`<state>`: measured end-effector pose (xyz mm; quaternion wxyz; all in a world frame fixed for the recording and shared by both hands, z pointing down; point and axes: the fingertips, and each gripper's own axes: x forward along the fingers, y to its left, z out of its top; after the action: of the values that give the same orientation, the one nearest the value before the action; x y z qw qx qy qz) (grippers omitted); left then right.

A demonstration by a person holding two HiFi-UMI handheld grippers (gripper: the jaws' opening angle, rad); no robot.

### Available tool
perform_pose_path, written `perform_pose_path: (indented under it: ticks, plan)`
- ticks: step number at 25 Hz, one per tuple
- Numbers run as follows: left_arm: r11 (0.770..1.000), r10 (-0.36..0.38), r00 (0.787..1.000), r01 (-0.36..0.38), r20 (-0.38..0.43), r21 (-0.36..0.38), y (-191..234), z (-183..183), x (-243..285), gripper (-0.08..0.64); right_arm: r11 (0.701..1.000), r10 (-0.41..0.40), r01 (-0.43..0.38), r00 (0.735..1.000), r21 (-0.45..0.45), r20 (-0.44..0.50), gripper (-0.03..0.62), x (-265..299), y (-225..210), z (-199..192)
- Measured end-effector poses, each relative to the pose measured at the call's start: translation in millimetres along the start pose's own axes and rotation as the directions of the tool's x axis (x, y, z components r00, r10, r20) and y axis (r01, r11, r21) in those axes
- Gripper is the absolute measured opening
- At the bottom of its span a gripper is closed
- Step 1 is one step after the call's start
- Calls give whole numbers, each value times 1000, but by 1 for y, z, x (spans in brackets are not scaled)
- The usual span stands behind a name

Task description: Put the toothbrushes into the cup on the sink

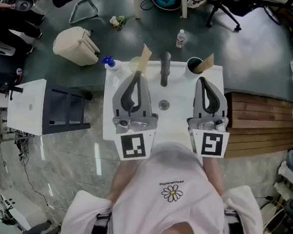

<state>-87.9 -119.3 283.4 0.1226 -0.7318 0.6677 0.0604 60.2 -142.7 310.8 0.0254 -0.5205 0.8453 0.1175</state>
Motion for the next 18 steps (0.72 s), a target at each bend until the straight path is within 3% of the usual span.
perform_pose_path:
  ticks: [18]
  plan:
    - [1000,-21,1000,21,13,8,-4,1,3,17,997,58,-57,998,53,-20,12,-3,10,0]
